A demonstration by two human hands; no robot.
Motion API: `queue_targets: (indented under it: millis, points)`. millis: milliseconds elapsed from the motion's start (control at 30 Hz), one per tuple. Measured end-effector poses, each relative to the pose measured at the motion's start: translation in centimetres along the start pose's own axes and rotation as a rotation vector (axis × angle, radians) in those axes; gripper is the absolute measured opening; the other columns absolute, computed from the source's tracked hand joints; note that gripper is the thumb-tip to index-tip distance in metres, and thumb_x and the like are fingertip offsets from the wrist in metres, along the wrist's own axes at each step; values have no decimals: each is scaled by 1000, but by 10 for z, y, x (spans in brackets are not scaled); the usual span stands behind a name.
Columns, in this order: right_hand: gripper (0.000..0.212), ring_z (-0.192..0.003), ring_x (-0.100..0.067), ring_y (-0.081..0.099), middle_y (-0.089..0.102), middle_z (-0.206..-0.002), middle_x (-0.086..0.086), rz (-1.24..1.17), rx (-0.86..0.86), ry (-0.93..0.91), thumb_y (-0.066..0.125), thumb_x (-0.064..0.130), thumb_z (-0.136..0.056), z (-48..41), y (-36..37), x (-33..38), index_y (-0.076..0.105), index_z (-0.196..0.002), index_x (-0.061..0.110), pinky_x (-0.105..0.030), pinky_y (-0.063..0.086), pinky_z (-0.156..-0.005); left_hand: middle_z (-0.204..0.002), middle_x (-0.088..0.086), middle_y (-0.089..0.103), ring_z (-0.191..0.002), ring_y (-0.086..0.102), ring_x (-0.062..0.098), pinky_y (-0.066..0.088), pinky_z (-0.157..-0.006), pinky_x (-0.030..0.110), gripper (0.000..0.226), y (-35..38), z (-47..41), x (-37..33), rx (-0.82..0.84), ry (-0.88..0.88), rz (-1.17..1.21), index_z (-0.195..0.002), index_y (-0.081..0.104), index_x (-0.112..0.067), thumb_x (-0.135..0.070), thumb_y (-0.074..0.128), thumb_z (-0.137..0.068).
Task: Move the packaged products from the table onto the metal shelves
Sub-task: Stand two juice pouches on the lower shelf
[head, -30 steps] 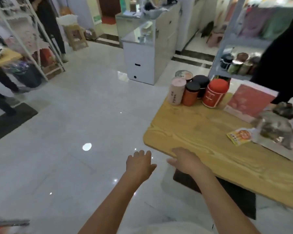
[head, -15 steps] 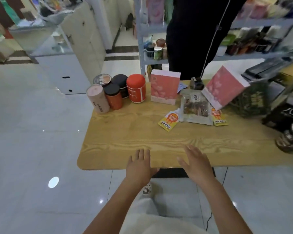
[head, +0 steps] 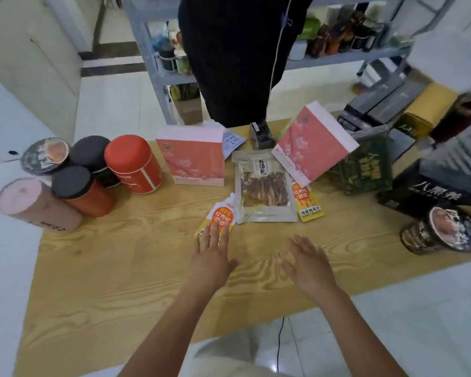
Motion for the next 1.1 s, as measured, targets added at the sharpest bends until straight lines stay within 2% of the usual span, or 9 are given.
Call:
queue_targets:
  millis: [233, 400, 467, 567, 633, 767, 900, 1000, 1100]
  points:
    - [66, -148, -19, -2, 0, -161, -2, 75, -45, -33, 35, 49, -99, -88, -9, -17, 10, -153, 20, -43, 7, -117, -157, 3, -25, -145, -22, 23, -1, -119, 43, 87, 16, -67, 7, 73, 3, -10, -150, -18, -17, -58, 35, -96]
    - [72, -148, -18, -8, -4, -161, -2, 59, -130, -10, 35, 51, -98, -127, -11, -26, 5, -154, 18, -42, 1, -119, -152, -1, -33, -144, -24, 22, -5, -118, 42, 93, 32, -75, 9, 90, -12, 54, -137, -32, -19, -59, 40, -93]
    - [76, -148, -20, -4, -1, -161, -3, 52, -146, 30, 28, 57, -95, -134, -7, -35, 6, -154, 15, -44, 6, -119, -147, -2, -36, -142, -26, 21, -4, -119, 42, 94, 39, -76, 10, 52, -18, 88, -136, -32, -20, -60, 42, -92]
    - [82, -147, -24, 10, 15, -160, -7, 51, -167, -11, 21, 61, -88, -132, 3, -48, 16, -153, 11, -48, 20, -116, -153, 0, -24, -139, -21, 19, 6, -118, 44, 98, 44, -77, 9, -86, -32, 77, -143, -20, -19, -64, 47, -86]
    - [81, -147, -22, 11, 17, -159, -7, 76, -142, -26, 15, 64, -92, -129, 7, -55, 16, -152, 10, -45, 18, -116, -151, -1, -27, -140, -26, 20, 4, -119, 45, 93, 52, -77, 10, -28, -45, 58, -144, -24, -20, -67, 32, -88]
    - [83, -146, -22, 12, 20, -158, -9, 104, -129, -53, 5, 65, -93, -116, 16, -62, 19, -151, 6, -43, 15, -115, -156, 8, 26, -143, 15, 24, 21, -112, 46, 90, 64, -68, 4, -45, -88, 144, -149, 17, -11, -69, 23, -80]
    - [82, -146, -22, 11, 18, -159, -9, 108, -121, -54, 2, 64, -93, -88, 37, -71, 17, -151, 8, -42, 11, -115, -161, 2, -8, -147, -10, 20, 8, -112, 44, 90, 83, -46, -11, -77, -123, 163, -152, 6, -12, -74, 9, -86]
    - [81, -144, -22, 21, 27, -156, -9, 105, -115, -61, 10, 65, -93, -61, 54, -78, 26, -149, 8, -46, 22, -111, -161, 1, -11, -148, -10, 21, 11, -112, 46, 91, 100, -24, -27, -107, -165, 170, -152, 6, -11, -74, 6, -87]
    - [84, -135, -26, 34, 42, -148, -11, 110, -102, -81, 10, 67, -91, -33, 68, -90, 35, -144, 7, -50, 41, -100, -161, 2, -6, -148, -3, 21, 17, -111, 47, 95, 119, 0, -48, -160, -210, 181, -152, 7, -12, -75, 17, -83]
Point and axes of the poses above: each hand's wrist, its own z-axis away from the middle knuckle, its own y-axis out of the palm, x = y × z, the point moved 4 cm from there along -z, towards the middle knuckle
